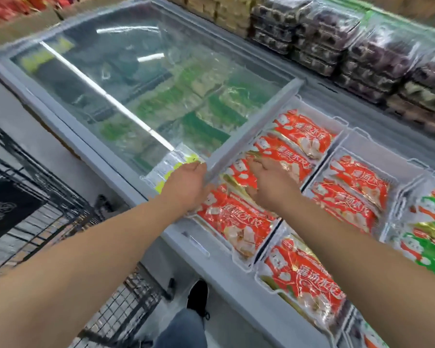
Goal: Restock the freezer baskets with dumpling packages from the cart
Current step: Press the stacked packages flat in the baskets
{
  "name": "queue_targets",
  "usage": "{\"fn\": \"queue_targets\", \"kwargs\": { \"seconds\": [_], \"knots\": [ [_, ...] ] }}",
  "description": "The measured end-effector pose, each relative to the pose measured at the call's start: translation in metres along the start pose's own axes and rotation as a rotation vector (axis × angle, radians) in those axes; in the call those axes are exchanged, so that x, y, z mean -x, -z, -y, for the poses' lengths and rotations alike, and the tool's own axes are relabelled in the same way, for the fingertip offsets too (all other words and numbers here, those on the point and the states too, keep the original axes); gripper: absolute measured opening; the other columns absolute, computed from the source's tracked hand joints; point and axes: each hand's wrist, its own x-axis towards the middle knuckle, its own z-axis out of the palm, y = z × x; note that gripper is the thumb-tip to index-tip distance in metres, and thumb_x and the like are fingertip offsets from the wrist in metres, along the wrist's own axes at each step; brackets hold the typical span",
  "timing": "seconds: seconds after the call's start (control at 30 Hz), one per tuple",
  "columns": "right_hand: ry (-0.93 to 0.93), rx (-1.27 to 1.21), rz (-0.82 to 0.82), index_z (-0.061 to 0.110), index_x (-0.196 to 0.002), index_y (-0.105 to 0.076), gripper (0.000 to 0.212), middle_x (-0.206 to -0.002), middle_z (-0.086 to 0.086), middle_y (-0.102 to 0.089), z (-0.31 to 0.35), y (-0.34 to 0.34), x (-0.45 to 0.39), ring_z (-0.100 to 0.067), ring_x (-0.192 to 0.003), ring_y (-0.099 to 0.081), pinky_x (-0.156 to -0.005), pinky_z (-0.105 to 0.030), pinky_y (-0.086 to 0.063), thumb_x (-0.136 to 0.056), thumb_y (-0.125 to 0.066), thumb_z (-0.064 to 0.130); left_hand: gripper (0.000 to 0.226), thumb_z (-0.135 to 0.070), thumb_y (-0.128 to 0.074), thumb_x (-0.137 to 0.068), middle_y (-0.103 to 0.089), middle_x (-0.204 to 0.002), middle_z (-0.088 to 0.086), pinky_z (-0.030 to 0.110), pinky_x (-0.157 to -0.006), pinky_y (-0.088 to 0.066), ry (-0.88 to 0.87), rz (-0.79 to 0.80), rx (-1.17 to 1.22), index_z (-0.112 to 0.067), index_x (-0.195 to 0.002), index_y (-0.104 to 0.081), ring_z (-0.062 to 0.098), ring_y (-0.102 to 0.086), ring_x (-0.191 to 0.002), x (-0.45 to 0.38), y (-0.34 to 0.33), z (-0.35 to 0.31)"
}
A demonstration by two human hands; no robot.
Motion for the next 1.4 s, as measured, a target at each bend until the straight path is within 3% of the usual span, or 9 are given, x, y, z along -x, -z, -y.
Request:
{"fn": "queue_targets", "kwargs": {
  "seconds": [0.1,0.2,0.33,0.43,0.7,0.87,1.13,1.23,1.4],
  "knots": [
    [0.053,0.059,0.004,0.021,-0.153,-0.028,0.069,-0.16,-0.005,-0.025,0.019,-0.006,-0.041,-0.028,-0.144,-0.027,-0.115,-0.041,-0.029,-0.092,-0.059,0.036,0.053,-0.039,-0.06,-0.091,-0.054,-0.137,0.021,0.044,-0.105,-0.042,-0.041,0.019,-0.011,-0.007,-0.133,-0.057,0.04,-0.048,-0.129,-0.007,-0.014,0.024],
    [0.112,0.135,0.078,0.03,-0.154,-0.022,0.068,-0.164,0.0,-0.013,0.031,-0.013,-0.072,-0.027,-0.15,-0.013,-0.119,-0.042,-0.021,-0.094,-0.054,0.033,0.049,-0.046,-0.049,-0.089,-0.057,-0.134,0.021,0.05,-0.099,-0.045,-0.082,0.068,-0.028,-0.018,-0.127,-0.063,0.043,-0.052,-0.124,-0.013,-0.017,0.044],
    [0.163,0.207,0.144,0.032,-0.152,-0.022,0.068,-0.164,0.001,-0.012,0.033,-0.021,-0.092,-0.03,-0.152,-0.005,-0.123,-0.044,-0.012,-0.093,-0.055,0.033,0.046,-0.038,-0.044,-0.101,-0.035,-0.157,0.013,0.054,-0.117,-0.023,-0.15,0.039,-0.104,-0.026,-0.145,-0.047,0.039,-0.024,-0.147,-0.017,-0.017,0.049],
    [0.144,0.187,0.13,0.028,-0.152,-0.025,0.066,-0.163,-0.001,-0.017,0.034,-0.027,-0.092,-0.031,-0.152,-0.006,-0.123,-0.046,-0.012,-0.093,-0.054,0.031,0.05,-0.039,-0.043,-0.102,-0.025,-0.162,0.009,0.054,-0.119,-0.018,-0.142,0.045,-0.081,-0.028,-0.151,-0.038,0.037,-0.014,-0.15,-0.016,-0.022,0.048],
    [0.155,0.164,0.109,0.026,-0.149,-0.032,0.065,-0.159,-0.002,-0.028,0.011,-0.03,-0.059,-0.034,-0.151,-0.009,-0.122,-0.047,-0.016,-0.091,-0.058,0.039,0.067,-0.058,-0.027,-0.087,-0.043,-0.152,0.013,0.058,-0.112,-0.03,-0.219,0.123,-0.118,-0.03,-0.144,-0.049,0.043,-0.036,-0.14,-0.006,-0.035,0.03],
    [0.089,0.068,0.081,0.018,-0.15,-0.035,0.06,-0.16,-0.005,-0.026,-0.02,-0.042,-0.004,-0.034,-0.151,-0.004,-0.124,-0.044,-0.009,-0.093,-0.053,0.029,0.054,-0.051,-0.044,-0.082,-0.06,-0.131,0.016,0.06,-0.097,-0.044,-0.33,0.125,-0.104,-0.028,-0.126,-0.065,0.051,-0.05,-0.117,0.012,-0.056,-0.013],
    [-0.018,0.032,0.015,0.009,-0.143,-0.046,0.052,-0.153,-0.012,-0.038,-0.096,-0.068,0.107,-0.037,-0.148,-0.02,-0.123,-0.046,-0.015,-0.095,-0.04,0.031,0.057,-0.058,-0.039,-0.084,-0.06,-0.126,0.01,0.055,-0.089,-0.045,-0.496,0.115,-0.239,-0.028,-0.127,-0.063,0.044,-0.051,-0.115,0.056,-0.102,-0.114],
    [-0.019,0.044,0.027,0.004,-0.136,-0.053,0.063,-0.145,-0.018,-0.049,-0.13,-0.083,0.146,-0.036,-0.14,-0.038,-0.124,-0.041,-0.009,-0.089,-0.026,0.036,0.058,-0.058,-0.041,-0.084,-0.061,-0.125,0.01,0.056,-0.09,-0.045,-0.519,0.117,-0.256,-0.027,-0.127,-0.063,0.044,-0.054,-0.113,0.077,-0.121,-0.158],
    [-0.087,-0.02,0.065,0.012,-0.145,-0.042,0.074,-0.157,-0.01,-0.035,-0.182,-0.102,0.206,-0.034,-0.146,-0.027,-0.122,-0.047,-0.018,-0.087,-0.016,0.05,0.07,-0.061,-0.023,-0.087,-0.045,-0.145,0.012,0.058,-0.107,-0.031,-0.469,0.195,-0.246,-0.028,-0.144,-0.046,0.044,-0.036,-0.13,0.112,-0.148,-0.228]
  ]
}}
